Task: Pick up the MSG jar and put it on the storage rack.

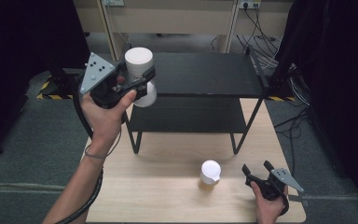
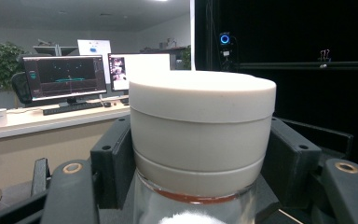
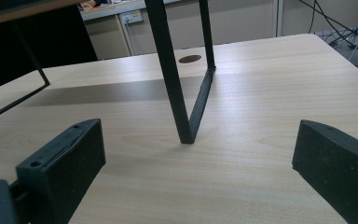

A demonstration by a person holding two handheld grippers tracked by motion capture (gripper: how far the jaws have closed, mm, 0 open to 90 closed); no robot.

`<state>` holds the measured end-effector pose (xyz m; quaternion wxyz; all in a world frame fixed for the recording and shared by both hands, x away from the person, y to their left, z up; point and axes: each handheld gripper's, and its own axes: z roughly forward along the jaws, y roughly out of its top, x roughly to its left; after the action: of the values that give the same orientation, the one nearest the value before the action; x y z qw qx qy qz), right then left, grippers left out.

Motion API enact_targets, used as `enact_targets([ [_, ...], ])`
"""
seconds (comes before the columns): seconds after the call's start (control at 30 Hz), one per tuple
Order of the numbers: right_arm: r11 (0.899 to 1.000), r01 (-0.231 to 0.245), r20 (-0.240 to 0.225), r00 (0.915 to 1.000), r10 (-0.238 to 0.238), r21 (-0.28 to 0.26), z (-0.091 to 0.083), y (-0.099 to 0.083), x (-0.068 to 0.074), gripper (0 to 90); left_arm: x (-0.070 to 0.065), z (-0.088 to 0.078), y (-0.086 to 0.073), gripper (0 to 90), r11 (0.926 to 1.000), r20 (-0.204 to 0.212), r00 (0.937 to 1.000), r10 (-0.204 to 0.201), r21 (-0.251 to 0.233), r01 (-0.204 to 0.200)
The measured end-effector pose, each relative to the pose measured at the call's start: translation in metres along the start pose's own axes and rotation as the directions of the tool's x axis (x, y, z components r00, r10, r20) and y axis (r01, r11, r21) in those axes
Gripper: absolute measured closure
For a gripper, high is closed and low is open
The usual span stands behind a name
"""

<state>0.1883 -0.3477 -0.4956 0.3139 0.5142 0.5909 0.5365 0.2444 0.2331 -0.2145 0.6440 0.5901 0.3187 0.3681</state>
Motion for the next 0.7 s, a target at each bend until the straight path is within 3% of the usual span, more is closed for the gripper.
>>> enact_targets([
  [0.7,1.000,-0.004,0.000,1.0000,0.004,0.001,0.000,0.000,-0.001,2.7,0.007,0.013,0.008,34.0,0.9999,-0.024,0.9996,-0.012,0.005,0.012],
])
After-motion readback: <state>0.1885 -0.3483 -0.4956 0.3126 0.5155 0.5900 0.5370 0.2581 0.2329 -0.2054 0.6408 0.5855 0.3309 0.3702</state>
